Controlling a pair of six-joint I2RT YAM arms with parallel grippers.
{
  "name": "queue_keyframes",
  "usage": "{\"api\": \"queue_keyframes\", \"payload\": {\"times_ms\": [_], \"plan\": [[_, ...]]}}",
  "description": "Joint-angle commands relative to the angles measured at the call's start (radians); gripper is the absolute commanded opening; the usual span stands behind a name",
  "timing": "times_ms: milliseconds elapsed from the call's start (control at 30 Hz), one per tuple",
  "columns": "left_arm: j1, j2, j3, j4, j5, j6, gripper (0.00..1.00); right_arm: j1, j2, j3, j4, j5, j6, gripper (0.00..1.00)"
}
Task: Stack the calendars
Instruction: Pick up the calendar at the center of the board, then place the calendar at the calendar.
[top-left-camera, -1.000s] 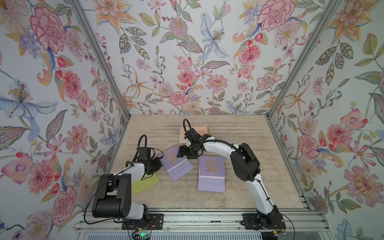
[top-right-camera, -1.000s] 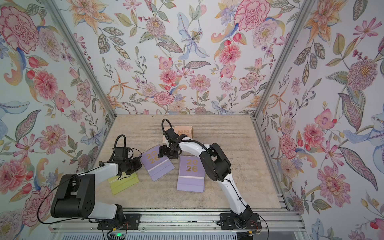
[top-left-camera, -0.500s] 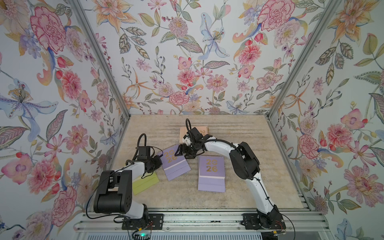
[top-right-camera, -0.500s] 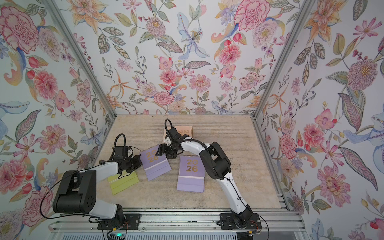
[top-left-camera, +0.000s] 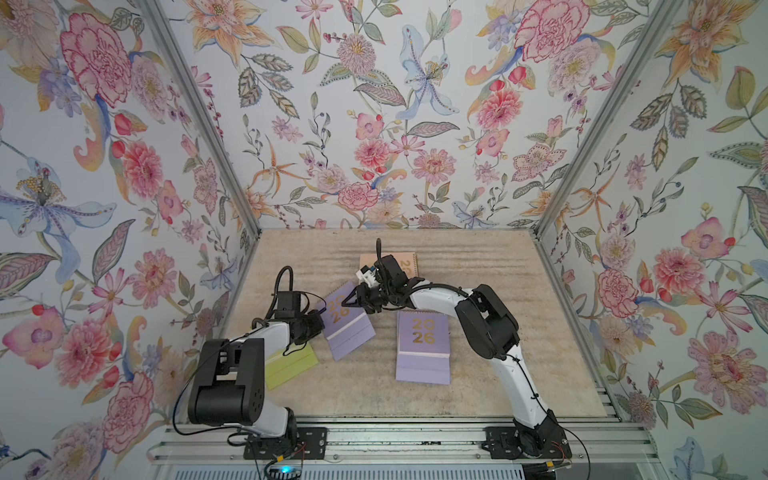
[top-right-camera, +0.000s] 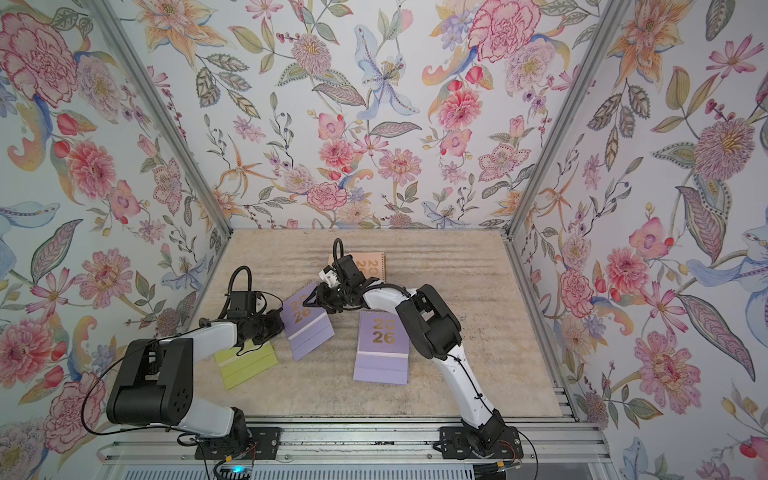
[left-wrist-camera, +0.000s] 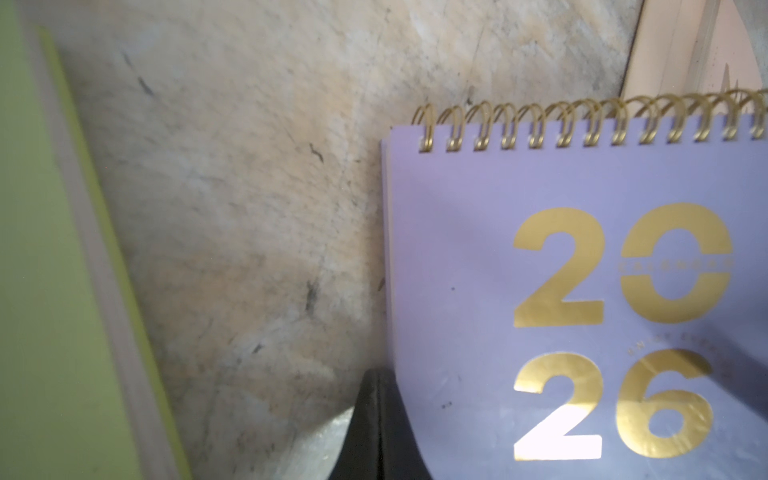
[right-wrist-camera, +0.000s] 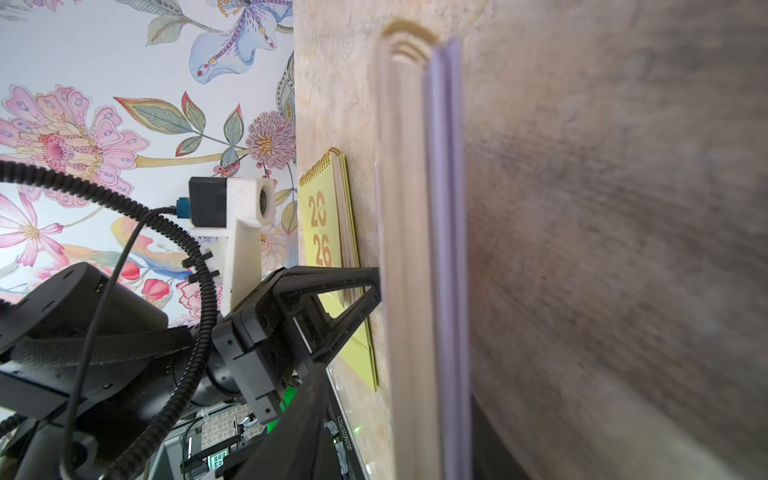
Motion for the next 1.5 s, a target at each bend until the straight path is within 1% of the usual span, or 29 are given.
{"api": "queue_keyframes", "payload": {"times_ms": [0,67,300,433,567,633,733,867,1067,1100,1200,1300,1467], "plan": [[0.001,0.018,0.019,-0.089,-0.007,0.028,0.0,0.002,-0.062,-0.016,0.008,0.043,-0.003,0.35],[0.001,0.015,0.026,-0.094,-0.005,0.028,0.0,0.004,-0.07,-0.018,-0.007,0.066,-0.012,0.31],[-0.001,-0.032,0.039,-0.097,0.014,0.011,0.0,0.004,-0.131,-0.073,-0.016,0.123,-0.041,0.09],[-0.002,-0.082,0.039,-0.094,0.029,-0.012,0.0,0.005,-0.197,-0.152,0.027,0.151,-0.036,0.04],[-0.009,-0.138,0.029,-0.063,0.066,-0.073,0.0,-0.005,-0.299,-0.288,0.129,0.178,0.01,0.03],[-0.031,-0.173,0.025,-0.035,0.072,-0.12,0.0,-0.015,-0.365,-0.378,0.197,0.191,0.042,0.02],[-0.089,-0.202,0.032,-0.003,0.062,-0.175,0.0,-0.031,-0.467,-0.492,0.222,0.216,0.051,0.02],[-0.166,-0.205,0.049,0.029,0.04,-0.222,0.0,-0.06,-0.612,-0.648,0.243,0.239,0.058,0.02],[-0.283,-0.192,0.054,0.105,0.006,-0.303,0.0,-0.117,-0.868,-0.88,0.217,0.266,0.061,0.02],[-0.303,-0.185,0.055,0.118,-0.001,-0.316,0.0,-0.154,-0.914,-0.918,0.211,0.267,0.063,0.02],[-0.366,-0.164,0.053,0.162,-0.018,-0.351,0.0,-0.192,-1.03,-1.016,0.199,0.262,0.073,0.02],[-0.421,-0.126,0.057,0.2,-0.028,-0.378,0.0,-0.228,-1.125,-1.098,0.189,0.253,0.079,0.02],[-0.493,-0.059,0.072,0.257,-0.042,-0.411,0.0,-0.282,-1.226,-1.193,0.189,0.217,0.088,0.03]]}}
